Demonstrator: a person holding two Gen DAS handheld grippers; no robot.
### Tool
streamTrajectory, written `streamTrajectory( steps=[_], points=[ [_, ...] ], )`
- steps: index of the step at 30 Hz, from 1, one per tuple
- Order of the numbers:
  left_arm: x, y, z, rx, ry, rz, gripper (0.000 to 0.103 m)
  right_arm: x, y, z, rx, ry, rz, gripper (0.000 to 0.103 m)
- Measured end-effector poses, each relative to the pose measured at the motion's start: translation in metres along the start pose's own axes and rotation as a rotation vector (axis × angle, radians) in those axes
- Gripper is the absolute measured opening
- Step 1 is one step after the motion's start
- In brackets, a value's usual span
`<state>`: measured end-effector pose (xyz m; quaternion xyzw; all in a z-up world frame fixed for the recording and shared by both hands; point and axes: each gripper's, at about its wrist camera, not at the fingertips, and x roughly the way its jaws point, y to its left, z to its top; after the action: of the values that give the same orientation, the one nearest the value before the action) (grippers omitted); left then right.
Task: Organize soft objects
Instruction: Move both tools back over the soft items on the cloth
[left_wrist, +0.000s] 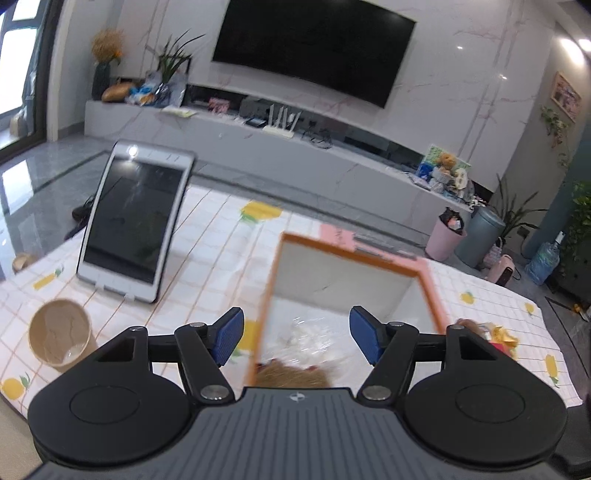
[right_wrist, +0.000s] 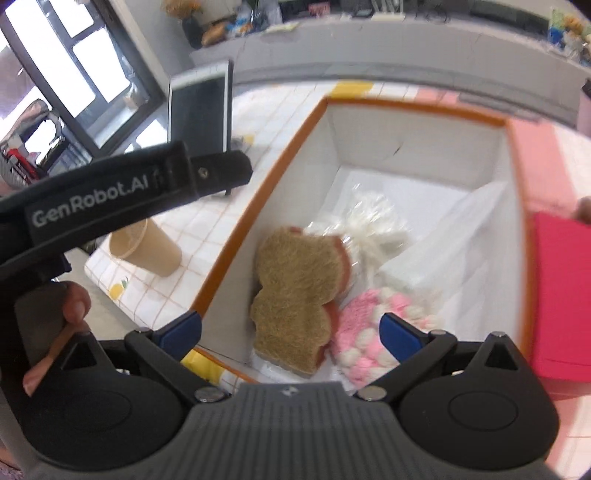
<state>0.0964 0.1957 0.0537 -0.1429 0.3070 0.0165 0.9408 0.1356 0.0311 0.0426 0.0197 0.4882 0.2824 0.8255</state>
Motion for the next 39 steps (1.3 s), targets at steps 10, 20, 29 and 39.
streamTrajectory(
  steps=[10,20,29,39],
  points=[
    [-0.036,-0.118,0.003,0.122,-0.049,-0.13,0.08,-0.143,-0.072,-0.026,0.069,-0.226,-0.164,0.1],
    [-0.011,-0.22,-0.056,0.247,0.046,-0.247,0.081,-0.186,-0.179,-0.095,0.236,-0.252,-0.347,0.1],
    [0.025,-0.256,-0.121,0.393,0.126,-0.236,0.081,-0.138,-0.263,-0.116,0.439,-0.147,-0.452,0.1],
    [0.053,-0.259,-0.138,0.331,0.294,-0.406,0.078,-0.072,-0.329,-0.096,0.481,0.016,-0.484,0.1]
  ],
)
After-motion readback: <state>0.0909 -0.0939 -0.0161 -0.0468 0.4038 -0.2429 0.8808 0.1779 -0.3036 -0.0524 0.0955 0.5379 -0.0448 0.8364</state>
